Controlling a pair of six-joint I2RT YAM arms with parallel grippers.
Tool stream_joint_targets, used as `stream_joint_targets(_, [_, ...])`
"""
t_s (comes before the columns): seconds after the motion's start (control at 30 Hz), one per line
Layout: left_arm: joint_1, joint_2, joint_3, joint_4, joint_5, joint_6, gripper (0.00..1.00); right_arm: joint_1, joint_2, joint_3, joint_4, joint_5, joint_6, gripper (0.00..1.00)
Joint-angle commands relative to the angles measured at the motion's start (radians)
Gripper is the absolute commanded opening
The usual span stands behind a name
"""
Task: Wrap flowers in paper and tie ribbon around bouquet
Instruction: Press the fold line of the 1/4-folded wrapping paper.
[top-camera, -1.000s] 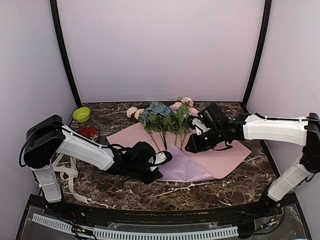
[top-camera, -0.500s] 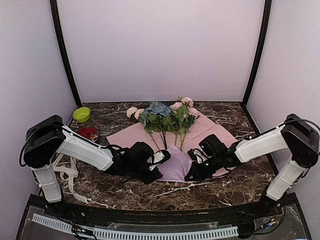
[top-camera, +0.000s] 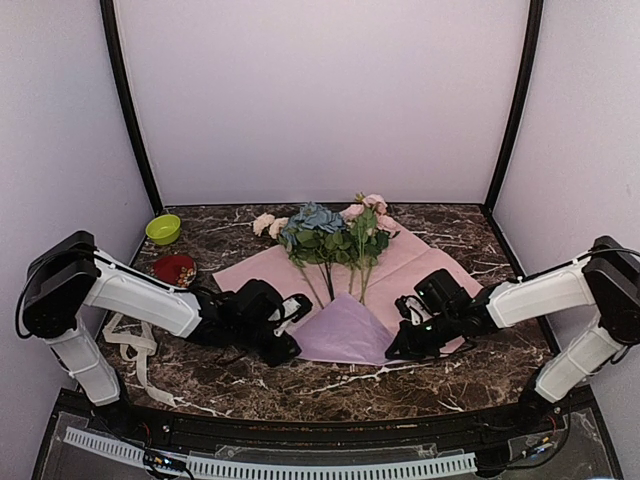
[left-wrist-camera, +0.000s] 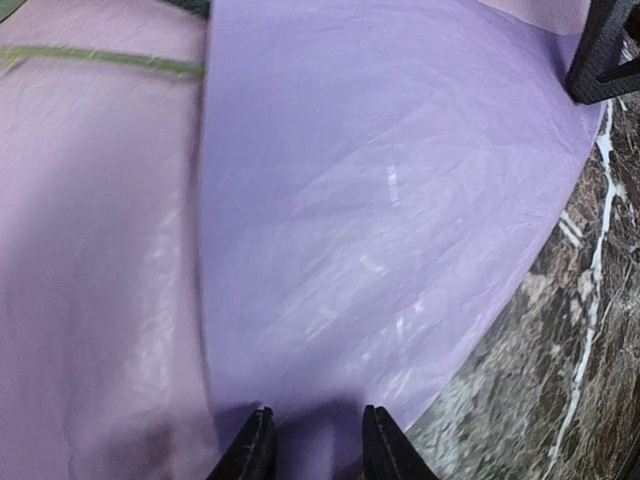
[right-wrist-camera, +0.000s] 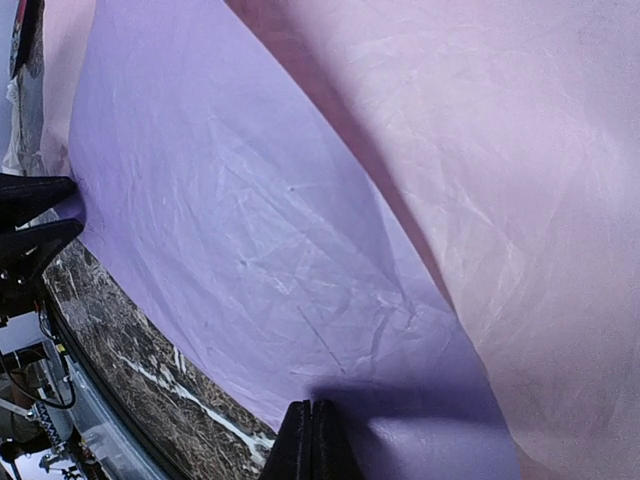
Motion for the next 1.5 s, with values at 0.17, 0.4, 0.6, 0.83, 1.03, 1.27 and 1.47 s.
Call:
stream_joint_targets(0.17, [0.084,-0.152,-0.186,-0.405,-0.021,-0.324,0.27,-0.006,0.042,0.004,-0.226,0.1,-0.033,0.0])
stream_joint_targets(0.4, [0.083,-0.418,-0.176,-0.501,-0.204,-0.274,0.22,0.021,0.08,0.074,-0.271,0.111,-0.063,0.0])
stream_joint_targets(0.6, [0.066,-0.399,0.061,-0.404,-0.212,-0.048,0.21,0.056,0.087,0.131,-0.323,0.15,-0.065,0.0])
stream_joint_targets(0.83, [0.005,-0.094,0.193,-0.214,0.033,0.052,0.21,0.075,0.121,0.166,-0.361,0.18,-0.056,0.0])
stream_joint_targets(1.03, [0.003,0.026,0.197,-0.145,0.169,0.026,0.21,0.093,0.154,0.238,-0.441,0.219,-0.08,0.0])
stream_joint_targets(1.27, [0.003,0.091,0.156,-0.287,0.104,0.017,0.19,0.114,0.164,0.281,-0.563,0.287,-0.072,0.0])
stream_joint_targets(1.47, [0.004,0.083,0.099,-0.327,0.087,-0.003,0.18,0.115,0.125,0.257,-0.703,0.368,-0.001,0.0])
